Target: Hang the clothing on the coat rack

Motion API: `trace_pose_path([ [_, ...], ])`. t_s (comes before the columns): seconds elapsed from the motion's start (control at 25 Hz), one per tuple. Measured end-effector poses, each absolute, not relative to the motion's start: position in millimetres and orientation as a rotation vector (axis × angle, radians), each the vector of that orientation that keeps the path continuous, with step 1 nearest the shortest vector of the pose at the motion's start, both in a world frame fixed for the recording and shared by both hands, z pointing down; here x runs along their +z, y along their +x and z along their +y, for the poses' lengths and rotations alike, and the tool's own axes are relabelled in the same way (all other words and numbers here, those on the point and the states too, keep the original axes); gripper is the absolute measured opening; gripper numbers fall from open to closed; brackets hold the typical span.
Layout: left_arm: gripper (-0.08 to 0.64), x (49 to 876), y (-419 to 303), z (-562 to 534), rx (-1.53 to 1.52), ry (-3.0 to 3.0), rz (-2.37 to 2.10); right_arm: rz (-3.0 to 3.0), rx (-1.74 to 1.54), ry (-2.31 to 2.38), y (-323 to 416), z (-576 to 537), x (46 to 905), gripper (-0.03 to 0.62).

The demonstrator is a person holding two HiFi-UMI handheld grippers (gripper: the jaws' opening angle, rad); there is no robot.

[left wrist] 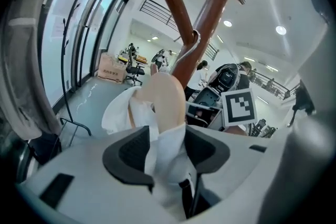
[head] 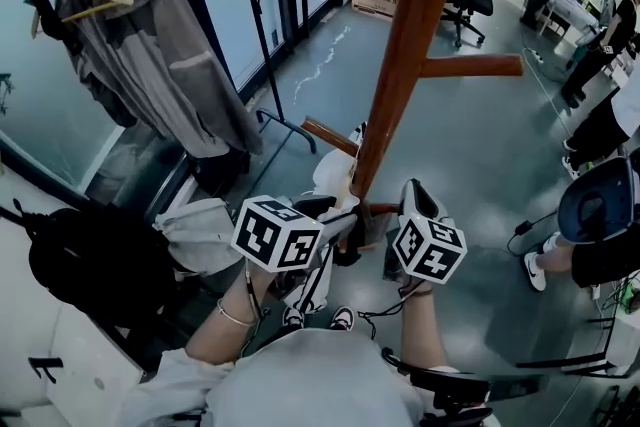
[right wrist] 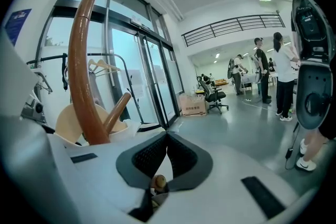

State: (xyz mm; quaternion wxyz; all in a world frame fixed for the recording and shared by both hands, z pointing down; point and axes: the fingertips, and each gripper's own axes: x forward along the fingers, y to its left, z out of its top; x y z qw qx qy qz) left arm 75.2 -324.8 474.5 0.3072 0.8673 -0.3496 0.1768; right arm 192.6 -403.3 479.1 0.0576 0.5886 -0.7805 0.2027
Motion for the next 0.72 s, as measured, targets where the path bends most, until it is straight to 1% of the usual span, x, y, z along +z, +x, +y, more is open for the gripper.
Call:
trace_pose_path([
  [0.72,0.190,434,43,-317,0.112,2.226,-1.255,-2.481,0.579,1.564,172,-397,475,0.023],
])
